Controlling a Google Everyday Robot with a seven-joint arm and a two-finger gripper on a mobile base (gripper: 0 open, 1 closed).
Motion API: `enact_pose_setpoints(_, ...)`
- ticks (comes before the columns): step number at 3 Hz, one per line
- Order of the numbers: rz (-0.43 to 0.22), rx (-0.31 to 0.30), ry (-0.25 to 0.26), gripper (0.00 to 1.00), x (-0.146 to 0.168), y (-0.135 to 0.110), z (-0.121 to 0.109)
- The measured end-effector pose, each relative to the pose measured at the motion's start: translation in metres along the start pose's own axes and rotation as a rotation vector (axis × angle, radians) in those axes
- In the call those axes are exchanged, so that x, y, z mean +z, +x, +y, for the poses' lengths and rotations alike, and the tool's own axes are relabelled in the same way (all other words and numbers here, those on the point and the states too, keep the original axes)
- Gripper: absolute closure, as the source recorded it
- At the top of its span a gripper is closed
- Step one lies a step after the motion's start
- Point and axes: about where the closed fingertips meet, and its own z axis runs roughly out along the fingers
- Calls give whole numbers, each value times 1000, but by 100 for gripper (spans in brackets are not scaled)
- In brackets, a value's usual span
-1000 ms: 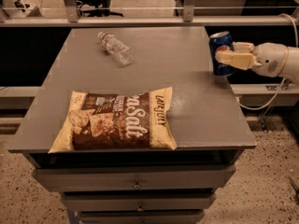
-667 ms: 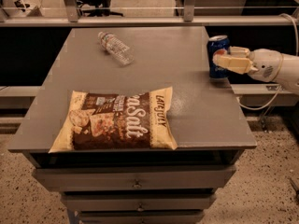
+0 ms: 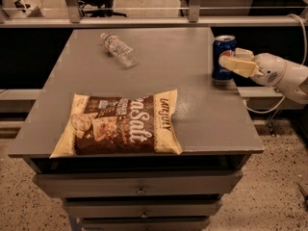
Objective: Place pepsi can upright
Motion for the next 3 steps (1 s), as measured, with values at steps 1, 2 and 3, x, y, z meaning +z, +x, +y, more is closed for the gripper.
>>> enact_pose_setpoints(1,-41,-11,-56,100,-3,4,2)
enact_pose_setpoints(2,-80,-3,-93,83,-11,10,2)
enact_pose_setpoints(3,-101,-5,-140,60,-16,14,4)
